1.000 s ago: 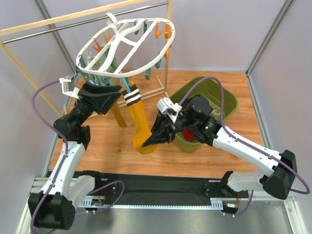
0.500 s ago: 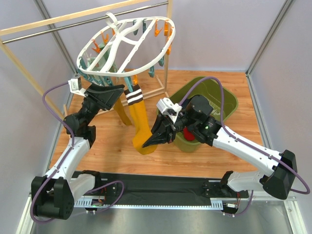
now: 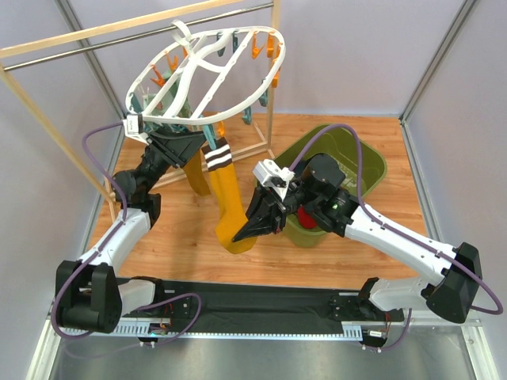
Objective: Remove the socks clipped to the hanger
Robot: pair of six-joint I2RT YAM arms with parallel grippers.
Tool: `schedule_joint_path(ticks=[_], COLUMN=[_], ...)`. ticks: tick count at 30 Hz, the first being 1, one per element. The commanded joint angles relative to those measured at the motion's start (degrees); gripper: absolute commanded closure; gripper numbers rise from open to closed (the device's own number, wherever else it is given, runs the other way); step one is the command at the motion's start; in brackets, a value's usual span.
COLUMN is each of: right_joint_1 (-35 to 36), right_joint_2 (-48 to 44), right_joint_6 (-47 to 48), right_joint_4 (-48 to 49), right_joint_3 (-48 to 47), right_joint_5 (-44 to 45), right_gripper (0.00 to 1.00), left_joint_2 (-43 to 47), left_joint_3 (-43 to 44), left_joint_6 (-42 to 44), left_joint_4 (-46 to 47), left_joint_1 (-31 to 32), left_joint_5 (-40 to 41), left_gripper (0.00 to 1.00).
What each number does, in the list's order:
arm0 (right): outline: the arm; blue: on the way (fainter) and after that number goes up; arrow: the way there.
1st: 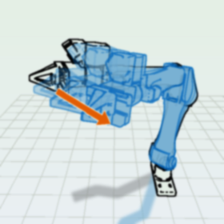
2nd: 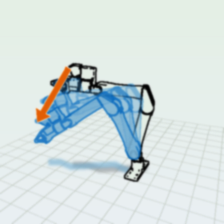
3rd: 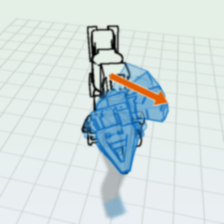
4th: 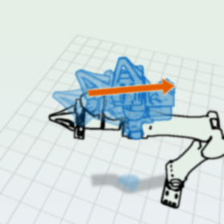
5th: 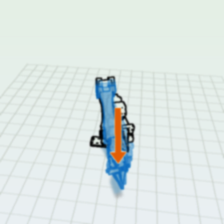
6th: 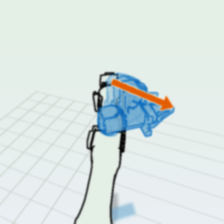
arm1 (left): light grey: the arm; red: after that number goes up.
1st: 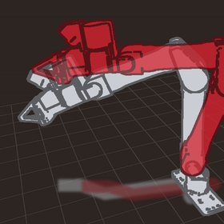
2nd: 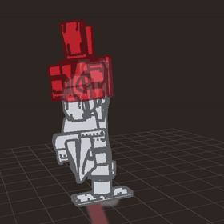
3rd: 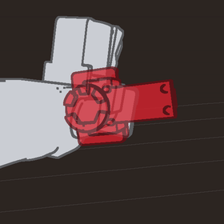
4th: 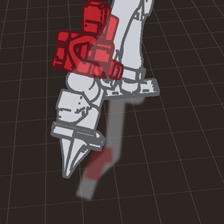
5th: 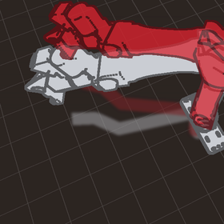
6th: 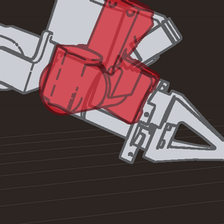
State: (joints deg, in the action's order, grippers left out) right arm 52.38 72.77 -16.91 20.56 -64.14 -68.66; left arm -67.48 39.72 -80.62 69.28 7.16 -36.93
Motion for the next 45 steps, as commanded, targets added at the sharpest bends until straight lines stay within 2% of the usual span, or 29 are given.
schedule_joint_path(ticks=[1, 9, 17, 23, 27, 30, 31, 33, 34, 36, 37, 39, 40, 43, 45], right_joint_1=[0.44, 0.53, 0.44, 0.53, 0.53, 0.62, 0.44, 0.44, 0.53, 0.53, 0.44, 0.44, 0.44, 0.44, 0.44], right_joint_2=[-0.18, -0.09, -1.84, -3.34, -3.51, -4.13, -4.3, -4.39, -4.39, -4.48, -4.48, -4.48, -4.48, -3.96, -3.26], right_joint_6=[0.03, 0.12, 3.19, 5.13, 7.67, 8.47, 8.29, 6.37, 5.23, 1.71, 0.83, -2.15, -3.38, -6.55, -6.82], right_joint_4=[0.36, -0.16, -4.11, -6.67, -11.14, -14.22, -14.49, -13.79, -12.92, -9.58, -8.79, -6.59, -5.8, -2.72, -2.89], right_joint_3=[-2.39, -2.74, -3.36, -3.45, -4.41, -4.94, -4.94, -4.68, -4.51, -3.98, -3.98, -3.98, -3.8, -3.45, -3.71], right_joint_5=[-1.65, -1.39, -0.51, 0.28, 4.67, 12.13, 13.63, 16.62, 17.15, 18.47, 19.0, 21.54, 22.6, 26.29, 29.36], right_gripper=[1.0, 1.0, 0.99, 1.0, 1.0, 1.0, 1.0, 1.0, 1.0, 1.0, 1.0, 1.0, 1.0, 1.0, 1.0], left_joint_2=[-0.02, 0.51, 2.44, 3.68, 4.55, 8.58, 11.64, 14.82, 17.88, 20.73, 22.9, 24.23, 24.5, 25.46, 27.31], left_joint_3=[3.6, 5.8, 3.34, 3.43, 5.01, 6.94, 7.38, 9.66, 10.8, 15.1, 16.95, 22.92, 24.94, 29.88, 28.92], left_joint_6=[-0.86, -1.47, 0.02, -2.08, -2.7, 3.08, 5.19, 13.26, 16.43, 26.53, 29.79, 38.14, 40.43, 46.86, 49.68], left_joint_4=[18.18, 18.18, 16.16, 16.15, 13.71, 0.64, -8.36, -19.21, -31.1, -43.99, -56.23, -67.29, -77.0, -89.44, -91.86], left_joint_1=[0.93, 1.1, 0.84, -1.35, -1.36, -1.36, -1.36, -1.36, -1.36, -1.36, -1.36, -1.36, -1.36, -1.36, -1.36], left_joint_5=[-1.83, -3.06, -4.29, -4.29, -6.57, -10.18, -10.53, -11.32, -11.5, -10.1, -9.22, -7.82, -7.55, -9.03, -10.7], left_gripper=[0.31, 0.32, 0.34, 0.35, 0.35, 0.33, 0.33, 0.31, 0.31, 0.28, 0.27, 0.26, 0.26, 0.26, 0.25])
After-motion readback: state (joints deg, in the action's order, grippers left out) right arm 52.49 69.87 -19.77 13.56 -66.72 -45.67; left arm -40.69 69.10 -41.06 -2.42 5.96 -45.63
